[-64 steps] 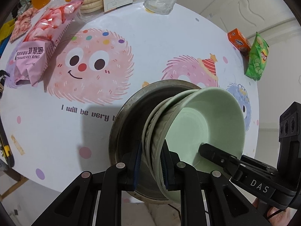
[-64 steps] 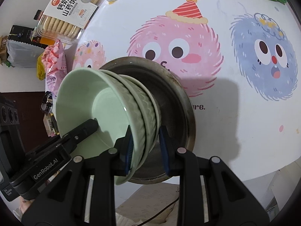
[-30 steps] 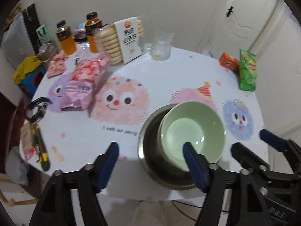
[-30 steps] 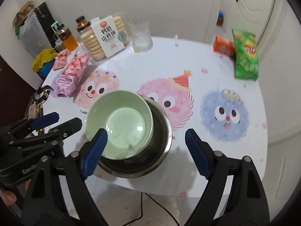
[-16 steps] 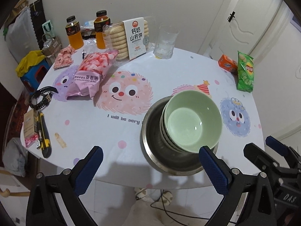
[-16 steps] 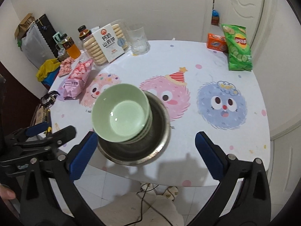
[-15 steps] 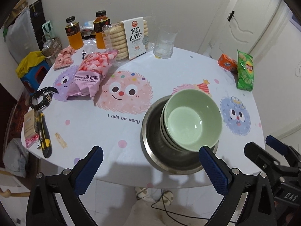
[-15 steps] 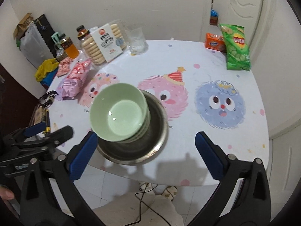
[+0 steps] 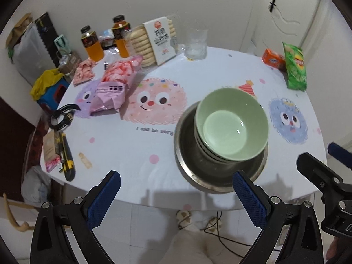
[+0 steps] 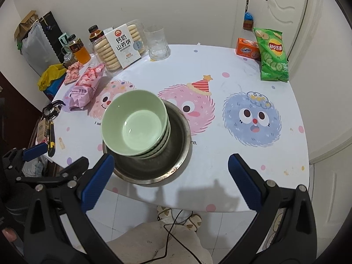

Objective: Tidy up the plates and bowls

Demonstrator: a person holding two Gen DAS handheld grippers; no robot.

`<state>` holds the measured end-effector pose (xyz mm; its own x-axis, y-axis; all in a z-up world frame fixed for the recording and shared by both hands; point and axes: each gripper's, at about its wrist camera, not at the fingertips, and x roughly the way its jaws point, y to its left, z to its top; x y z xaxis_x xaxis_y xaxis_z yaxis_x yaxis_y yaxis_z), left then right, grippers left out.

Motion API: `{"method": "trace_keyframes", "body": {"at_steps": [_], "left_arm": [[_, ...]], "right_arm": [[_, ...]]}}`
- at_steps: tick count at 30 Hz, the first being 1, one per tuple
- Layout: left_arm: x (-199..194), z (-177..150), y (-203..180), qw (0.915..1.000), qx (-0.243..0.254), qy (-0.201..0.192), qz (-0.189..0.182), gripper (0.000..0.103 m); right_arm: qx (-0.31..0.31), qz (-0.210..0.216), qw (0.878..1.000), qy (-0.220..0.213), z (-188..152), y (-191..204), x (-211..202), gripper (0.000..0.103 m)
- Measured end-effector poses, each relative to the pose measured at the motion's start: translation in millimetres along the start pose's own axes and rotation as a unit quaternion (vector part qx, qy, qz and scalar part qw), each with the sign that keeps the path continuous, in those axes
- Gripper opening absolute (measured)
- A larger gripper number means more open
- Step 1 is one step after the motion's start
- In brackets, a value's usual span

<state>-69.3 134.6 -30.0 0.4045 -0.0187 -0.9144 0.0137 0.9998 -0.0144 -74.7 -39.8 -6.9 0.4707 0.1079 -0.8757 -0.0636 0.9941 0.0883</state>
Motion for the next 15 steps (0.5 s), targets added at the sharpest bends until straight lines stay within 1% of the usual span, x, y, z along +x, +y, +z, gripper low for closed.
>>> {"method": "trace_keyframes", "body": {"at_steps": [2,7,10,15], "left_arm": [[-2.3,0.1,2.1,1.0,-0.005,-0.005,0.002,0.103],[-4.9,1.7,3.6,0.9998,-0.012,-0.008,-0.014,0.103],[-7.9,1.3,3.6,0.9998,-0.014,-0.014,-0.004,0.103],[-9.8,0.9,6.3,0.9996,-0.021,-0.017,-0.012,0.103]], "right_arm": [[0.001,0.001,1.0,-0.001,-0.3,-0.8,-0.8,0.103],[0.002,0.001,1.0,0.0,-1.5,-2.0,-1.9,0.103],[0.002,0.001,1.0,-0.001,-1.7,-2.4,-2.2,0.103],[0.004,0.001,1.0,0.0,-2.1,-3.8,-2.3,0.103]]}}
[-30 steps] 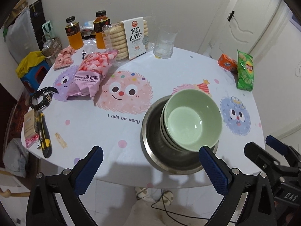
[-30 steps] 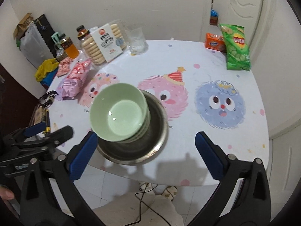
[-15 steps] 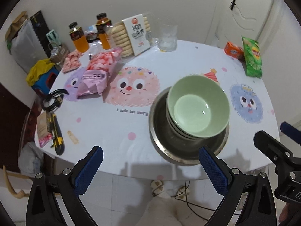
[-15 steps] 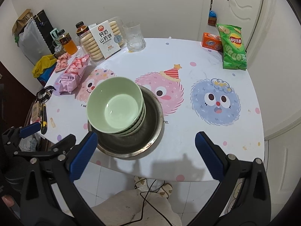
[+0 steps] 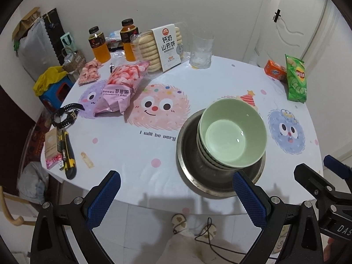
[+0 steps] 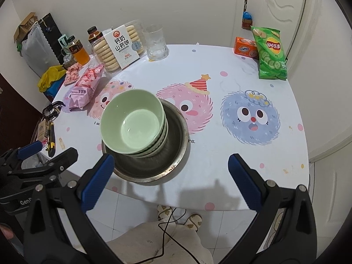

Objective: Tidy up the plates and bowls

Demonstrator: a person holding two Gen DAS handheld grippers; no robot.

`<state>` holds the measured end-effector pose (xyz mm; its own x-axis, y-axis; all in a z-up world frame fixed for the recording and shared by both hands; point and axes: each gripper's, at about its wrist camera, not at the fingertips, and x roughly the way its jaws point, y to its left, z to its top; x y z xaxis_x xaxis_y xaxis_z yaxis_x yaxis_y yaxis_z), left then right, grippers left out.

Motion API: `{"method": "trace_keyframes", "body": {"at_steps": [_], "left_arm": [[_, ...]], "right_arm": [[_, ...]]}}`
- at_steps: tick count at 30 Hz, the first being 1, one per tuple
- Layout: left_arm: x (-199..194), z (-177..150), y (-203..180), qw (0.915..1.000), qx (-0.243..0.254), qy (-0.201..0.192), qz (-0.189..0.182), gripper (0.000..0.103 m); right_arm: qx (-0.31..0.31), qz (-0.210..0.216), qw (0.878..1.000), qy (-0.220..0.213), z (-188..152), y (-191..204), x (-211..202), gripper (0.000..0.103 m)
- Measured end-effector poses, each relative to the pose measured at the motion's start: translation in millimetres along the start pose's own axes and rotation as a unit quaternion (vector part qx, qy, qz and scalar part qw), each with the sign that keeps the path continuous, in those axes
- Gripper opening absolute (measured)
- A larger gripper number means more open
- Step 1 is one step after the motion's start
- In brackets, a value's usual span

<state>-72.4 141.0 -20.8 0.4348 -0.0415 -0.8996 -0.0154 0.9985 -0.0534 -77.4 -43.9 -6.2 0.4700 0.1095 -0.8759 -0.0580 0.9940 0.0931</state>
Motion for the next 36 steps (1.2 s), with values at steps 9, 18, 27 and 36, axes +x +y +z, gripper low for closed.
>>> {"method": "trace_keyframes", "body": {"at_steps": [9,18,27,36], "left_arm": [[-1.2,0.8,-1.1,1.0,0.001,0.0,-0.001,0.103],[-0.7,0.9,-1.9,1.0,0.001,0.0,0.006,0.103],[-1.0,2.7,-1.1,1.0,0.002,-0.001,0.007,0.103],[-0.1,3.7,-0.5,1.0,0.003,0.0,0.007,0.103]], "right_arm": [[0.001,-0.001,1.0,0.004,-0.1,-3.8,0.6,0.103],[0.0,-0.004,1.0,0.005,1.0,-7.2,2.4,0.103],[0.001,-0.007,1.0,0.008,2.3,-9.0,4.8,0.103],[0.003,-0.008,1.0,0.009,3.7,-9.5,6.7,0.103]]}}
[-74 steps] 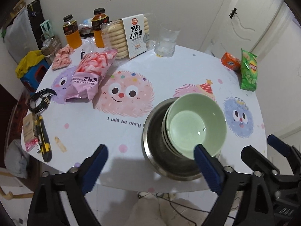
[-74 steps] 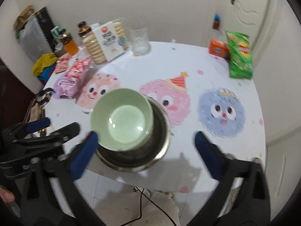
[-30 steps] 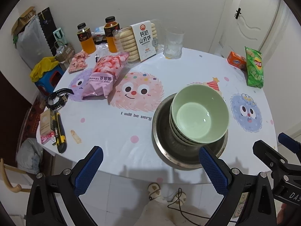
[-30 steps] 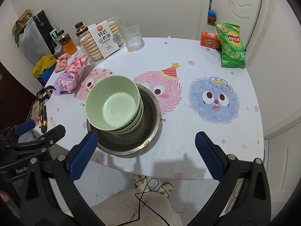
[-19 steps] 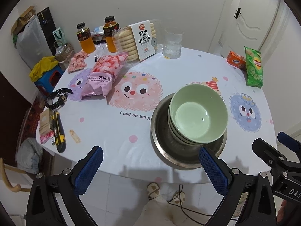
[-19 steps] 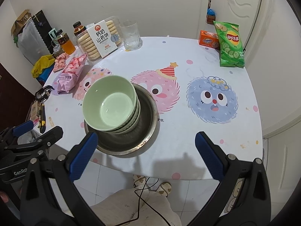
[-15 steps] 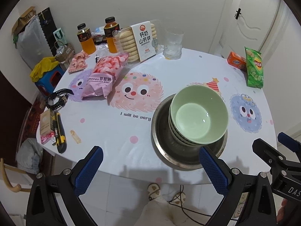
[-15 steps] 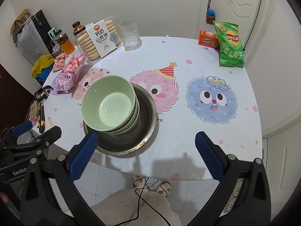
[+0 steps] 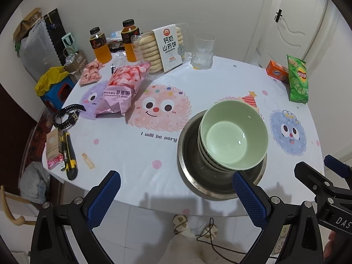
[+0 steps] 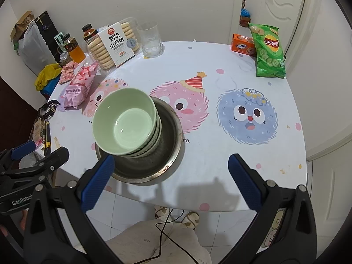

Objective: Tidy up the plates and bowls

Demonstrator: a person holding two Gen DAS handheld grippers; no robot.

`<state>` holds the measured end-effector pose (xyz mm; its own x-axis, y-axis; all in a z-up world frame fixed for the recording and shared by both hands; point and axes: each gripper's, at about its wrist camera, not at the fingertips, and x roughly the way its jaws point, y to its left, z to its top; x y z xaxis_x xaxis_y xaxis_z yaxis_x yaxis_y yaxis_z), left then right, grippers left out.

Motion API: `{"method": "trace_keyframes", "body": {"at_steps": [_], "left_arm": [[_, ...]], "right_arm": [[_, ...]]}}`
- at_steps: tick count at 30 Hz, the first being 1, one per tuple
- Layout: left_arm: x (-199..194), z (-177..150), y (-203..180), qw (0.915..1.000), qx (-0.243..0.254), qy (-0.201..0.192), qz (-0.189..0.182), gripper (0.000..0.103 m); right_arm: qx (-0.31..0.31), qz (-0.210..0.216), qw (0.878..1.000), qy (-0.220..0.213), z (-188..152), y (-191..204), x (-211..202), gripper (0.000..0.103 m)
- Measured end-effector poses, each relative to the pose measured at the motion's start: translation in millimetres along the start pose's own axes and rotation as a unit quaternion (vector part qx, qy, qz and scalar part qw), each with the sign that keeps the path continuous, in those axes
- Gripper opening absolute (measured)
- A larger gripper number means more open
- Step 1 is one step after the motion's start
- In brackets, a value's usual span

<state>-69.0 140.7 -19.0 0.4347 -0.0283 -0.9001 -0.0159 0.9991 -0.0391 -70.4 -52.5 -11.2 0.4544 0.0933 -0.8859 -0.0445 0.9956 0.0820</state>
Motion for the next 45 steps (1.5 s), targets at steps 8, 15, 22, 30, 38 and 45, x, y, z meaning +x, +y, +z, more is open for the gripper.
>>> {"method": "trace_keyframes", "body": {"at_steps": [8,15,22,30,38,45], "left_arm": [[2.4,1.2,1.0,1.0,-0.001,0.001,-0.002,0.103],[4.4,1.7,1.3,1.0,-0.001,0.003,-0.002,0.103],[3.8,1.8,1.5,1.0,-0.002,0.003,-0.001,0.103],[4.1,2.3,2.4,1.0,-0.002,0.003,-0.002,0.103],[5.7,2.4,4.5,1.0,-0.002,0.003,-0.003,0.103],[7.3,1.2,4.0,1.0,-0.002,-0.001,-0.003,0.103]], "right_arm": [[-0.001,-0.002,1.0,0.0,0.7,-0.2,0.8,0.103],[0.0,-0.002,1.0,0.0,1.2,0.6,1.6,0.103],[0.001,-0.004,1.0,0.001,1.1,0.5,2.2,0.103],[0.008,-0.008,1.0,0.006,-0.9,-1.5,5.6,0.103],[0.01,-0.01,1.0,0.007,-0.4,-1.0,5.1,0.103],[0.01,-0.01,1.0,0.008,-0.3,-1.8,5.0,0.103]]}}
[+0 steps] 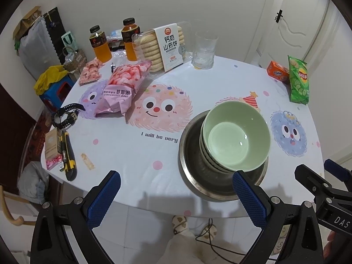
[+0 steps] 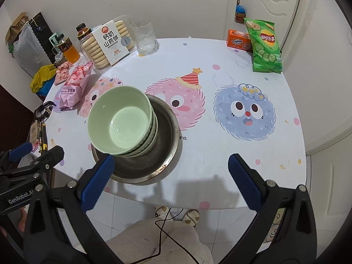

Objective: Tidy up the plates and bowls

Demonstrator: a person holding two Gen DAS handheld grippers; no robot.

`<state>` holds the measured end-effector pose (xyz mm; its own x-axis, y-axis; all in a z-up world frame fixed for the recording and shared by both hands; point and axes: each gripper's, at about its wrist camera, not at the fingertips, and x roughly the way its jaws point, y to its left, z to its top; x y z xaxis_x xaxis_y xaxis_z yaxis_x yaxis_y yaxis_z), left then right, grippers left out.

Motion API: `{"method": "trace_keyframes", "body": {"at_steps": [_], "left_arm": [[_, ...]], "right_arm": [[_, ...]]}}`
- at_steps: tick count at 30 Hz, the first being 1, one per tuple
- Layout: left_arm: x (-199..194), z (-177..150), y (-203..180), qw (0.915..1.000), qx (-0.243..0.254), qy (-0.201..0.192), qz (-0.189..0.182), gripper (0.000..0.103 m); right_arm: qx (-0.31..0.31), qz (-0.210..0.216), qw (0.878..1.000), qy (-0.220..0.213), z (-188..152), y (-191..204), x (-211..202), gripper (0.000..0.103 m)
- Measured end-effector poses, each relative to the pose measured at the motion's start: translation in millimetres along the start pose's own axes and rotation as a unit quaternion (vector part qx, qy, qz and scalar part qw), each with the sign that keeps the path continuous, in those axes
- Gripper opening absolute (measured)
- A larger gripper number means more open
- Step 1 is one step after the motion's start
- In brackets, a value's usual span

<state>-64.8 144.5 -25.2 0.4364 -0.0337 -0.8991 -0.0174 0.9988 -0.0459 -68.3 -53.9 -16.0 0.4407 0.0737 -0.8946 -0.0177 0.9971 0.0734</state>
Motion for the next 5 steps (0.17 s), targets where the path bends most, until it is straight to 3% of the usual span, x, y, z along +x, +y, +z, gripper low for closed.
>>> {"method": "trace_keyframes", "body": {"at_steps": [5], "left_arm": [[-2.7,-0.7,-1.4,1.0,-0.005,0.001,-0.002,0.103]], "right_arm": [[0.0,0.0,1.0,0.0,0.1,-0.2,0.0,0.103]]}}
